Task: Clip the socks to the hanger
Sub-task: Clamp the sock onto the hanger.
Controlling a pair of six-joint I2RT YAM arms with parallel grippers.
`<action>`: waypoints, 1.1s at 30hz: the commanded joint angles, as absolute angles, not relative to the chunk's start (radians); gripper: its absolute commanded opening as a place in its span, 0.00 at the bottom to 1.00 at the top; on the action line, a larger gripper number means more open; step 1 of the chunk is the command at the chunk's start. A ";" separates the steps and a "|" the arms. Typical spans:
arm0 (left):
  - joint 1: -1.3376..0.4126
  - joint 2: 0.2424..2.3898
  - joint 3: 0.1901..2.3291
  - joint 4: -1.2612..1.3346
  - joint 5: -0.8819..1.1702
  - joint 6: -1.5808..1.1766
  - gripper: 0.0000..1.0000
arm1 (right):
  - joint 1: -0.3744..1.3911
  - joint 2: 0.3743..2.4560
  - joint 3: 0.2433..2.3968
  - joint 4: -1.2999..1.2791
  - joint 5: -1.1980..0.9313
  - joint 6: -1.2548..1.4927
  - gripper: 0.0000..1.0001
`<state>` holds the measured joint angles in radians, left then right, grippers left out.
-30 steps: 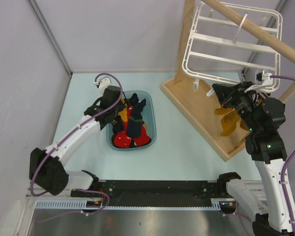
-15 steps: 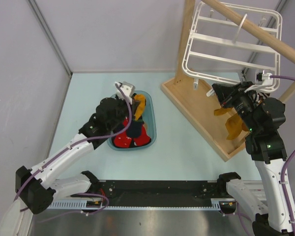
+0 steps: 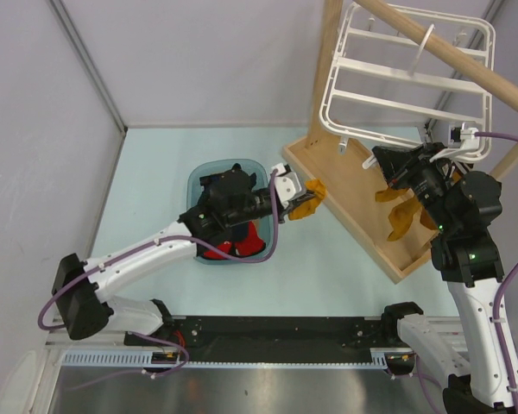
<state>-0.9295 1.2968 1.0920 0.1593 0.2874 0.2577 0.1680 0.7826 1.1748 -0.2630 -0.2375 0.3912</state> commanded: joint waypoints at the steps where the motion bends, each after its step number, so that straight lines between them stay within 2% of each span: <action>1: -0.959 1.377 1.239 0.209 0.365 0.330 0.00 | 0.167 0.779 1.198 -0.247 -0.271 0.391 0.06; 15: -1.008 1.520 1.430 0.190 0.292 0.394 0.00 | 0.167 0.784 1.198 -0.239 -0.296 0.416 0.06; 33: -1.035 1.574 1.509 0.202 0.203 0.417 0.00 | 0.166 0.782 1.198 -0.250 -0.299 0.411 0.06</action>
